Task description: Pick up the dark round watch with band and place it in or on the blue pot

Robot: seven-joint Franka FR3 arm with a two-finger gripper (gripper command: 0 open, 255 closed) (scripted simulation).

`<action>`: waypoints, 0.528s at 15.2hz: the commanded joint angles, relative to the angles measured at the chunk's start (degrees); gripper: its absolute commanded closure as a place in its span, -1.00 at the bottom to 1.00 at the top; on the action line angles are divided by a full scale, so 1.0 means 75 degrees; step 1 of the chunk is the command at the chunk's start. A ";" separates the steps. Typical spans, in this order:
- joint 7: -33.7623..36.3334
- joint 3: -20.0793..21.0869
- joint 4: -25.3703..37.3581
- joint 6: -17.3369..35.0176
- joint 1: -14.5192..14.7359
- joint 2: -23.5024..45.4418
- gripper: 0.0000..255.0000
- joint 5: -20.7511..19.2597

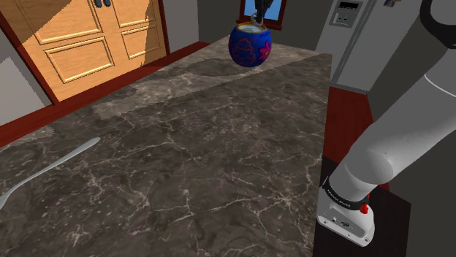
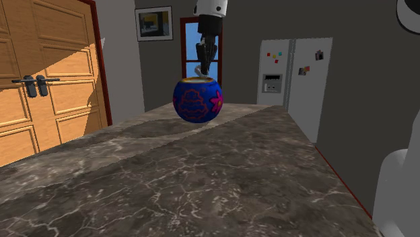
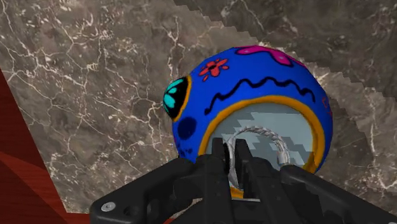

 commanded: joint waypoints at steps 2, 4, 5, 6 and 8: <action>0.0006 0.0004 -0.0088 0.0053 0.0002 -0.0029 1.00 -0.0003; 0.0006 0.0004 -0.0088 0.0053 0.0002 -0.0029 1.00 -0.0003; 0.0006 0.0004 -0.0088 0.0053 0.0003 -0.0029 1.00 -0.0003; 0.0006 0.0004 -0.0088 0.0053 0.0003 -0.0029 1.00 -0.0003; 0.0006 0.0004 -0.0086 0.0052 0.0002 -0.0028 -1.00 -0.0003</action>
